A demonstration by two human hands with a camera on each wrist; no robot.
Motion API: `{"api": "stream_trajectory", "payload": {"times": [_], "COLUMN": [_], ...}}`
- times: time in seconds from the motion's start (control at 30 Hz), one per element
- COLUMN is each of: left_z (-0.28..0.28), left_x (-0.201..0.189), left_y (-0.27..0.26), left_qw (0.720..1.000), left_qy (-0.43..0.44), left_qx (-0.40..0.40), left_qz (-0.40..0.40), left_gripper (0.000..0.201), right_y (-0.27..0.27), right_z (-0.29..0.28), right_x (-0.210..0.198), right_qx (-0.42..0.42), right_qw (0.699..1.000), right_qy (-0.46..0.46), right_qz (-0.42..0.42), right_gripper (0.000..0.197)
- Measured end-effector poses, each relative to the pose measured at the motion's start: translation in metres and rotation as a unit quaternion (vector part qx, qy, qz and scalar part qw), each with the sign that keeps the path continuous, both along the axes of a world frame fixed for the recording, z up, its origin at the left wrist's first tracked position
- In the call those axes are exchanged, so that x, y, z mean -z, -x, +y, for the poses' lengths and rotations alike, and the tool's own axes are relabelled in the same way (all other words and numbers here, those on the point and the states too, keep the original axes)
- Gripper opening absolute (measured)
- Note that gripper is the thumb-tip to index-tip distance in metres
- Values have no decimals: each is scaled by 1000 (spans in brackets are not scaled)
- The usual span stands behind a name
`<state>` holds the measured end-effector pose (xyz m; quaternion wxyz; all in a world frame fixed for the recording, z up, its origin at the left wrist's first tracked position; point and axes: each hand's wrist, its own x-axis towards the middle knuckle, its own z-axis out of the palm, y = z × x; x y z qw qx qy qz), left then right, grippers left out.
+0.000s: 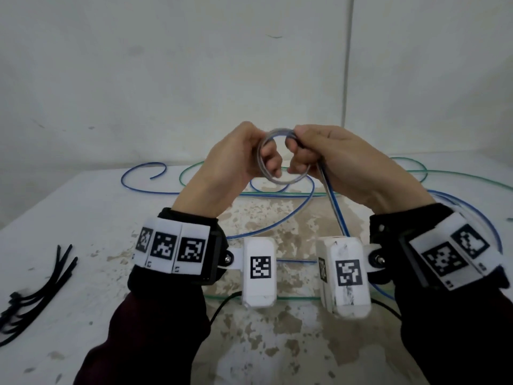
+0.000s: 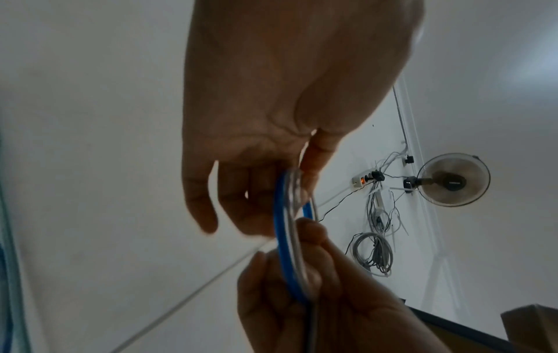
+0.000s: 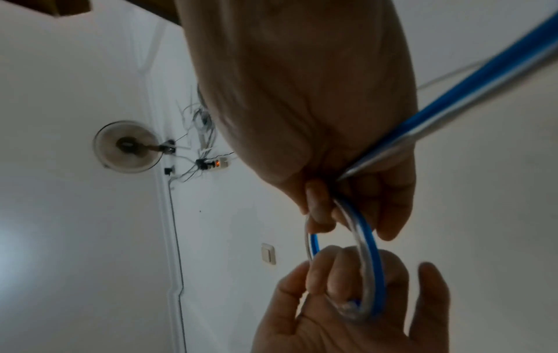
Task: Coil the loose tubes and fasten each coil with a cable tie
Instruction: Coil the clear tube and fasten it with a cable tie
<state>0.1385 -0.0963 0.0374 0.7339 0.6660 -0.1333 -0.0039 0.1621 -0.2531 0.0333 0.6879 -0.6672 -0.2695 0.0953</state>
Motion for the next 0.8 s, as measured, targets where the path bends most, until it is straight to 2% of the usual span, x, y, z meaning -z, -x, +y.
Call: {"api": "stream_trajectory", "payload": {"times": [0.07,0.1,0.23,0.33,0.47,0.67,0.8], "left_z": [-1,-1,1,0,-1,-2,-12], "left_x": [3,4,2,-1,-2,-6,-2], "left_y": [1,1,1,2,5,4,5], "left_qw": [999,999,999,997,999,995,996], "left_qy": [-39,-32,39,72,-28,90,65], "left_qx": [17,17,-10,14,33,-18,-23], "left_qz": [-4,-8,-27,-8,-14,-27,-55], "left_gripper": [29,32,40,38,38,36,30], "right_y": [1,2,5,8,10,5,2], "right_z": [2,4,6,6,9,6,5], "right_x": [1,1,-2,-6,-5,-3,-2], "right_qx": [19,25,17,8,18,9,40], "right_qw": [999,998,1000,999,1000,999,997], "right_qy": [42,48,-15,-44,-5,-52,-64], "right_qz": [-25,-32,6,22,9,4,2], "right_gripper": [35,36,39,40,39,39,37]}}
